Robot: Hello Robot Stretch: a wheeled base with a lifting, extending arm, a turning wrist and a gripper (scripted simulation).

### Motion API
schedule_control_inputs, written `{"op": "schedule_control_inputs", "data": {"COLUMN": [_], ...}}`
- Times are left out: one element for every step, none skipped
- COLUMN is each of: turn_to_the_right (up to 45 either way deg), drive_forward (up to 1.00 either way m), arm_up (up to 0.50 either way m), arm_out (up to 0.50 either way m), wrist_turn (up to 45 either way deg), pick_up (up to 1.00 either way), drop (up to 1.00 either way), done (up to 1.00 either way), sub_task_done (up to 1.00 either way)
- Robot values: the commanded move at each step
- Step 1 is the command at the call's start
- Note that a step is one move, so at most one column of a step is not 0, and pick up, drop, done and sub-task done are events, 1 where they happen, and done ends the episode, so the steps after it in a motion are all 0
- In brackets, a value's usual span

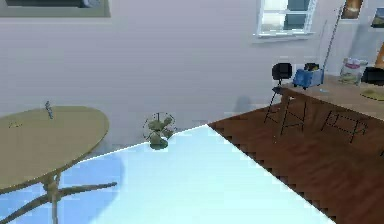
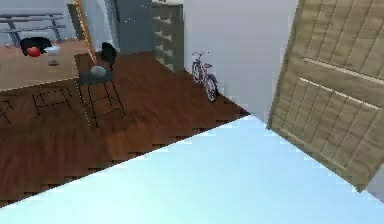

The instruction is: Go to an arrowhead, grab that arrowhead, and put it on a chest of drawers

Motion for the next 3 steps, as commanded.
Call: {"op": "schedule_control_inputs", "data": {"turn_to_the_right": [45.0, 12.0, 0.0], "drive_forward": [0.00, 0.00, 1.00], "arm_up": [0.00, 0.00, 0.00], "arm_out": [0.00, 0.00, 0.00], "wrist_turn": [0.0, 0.0, 0.0], "pick_up": [0.00, 0.00, 0.00], "drop": [0.00, 0.00, 0.00], "done": [0.00, 0.00, 0.00], "sub_task_done": [0.00, 0.00, 0.00]}}
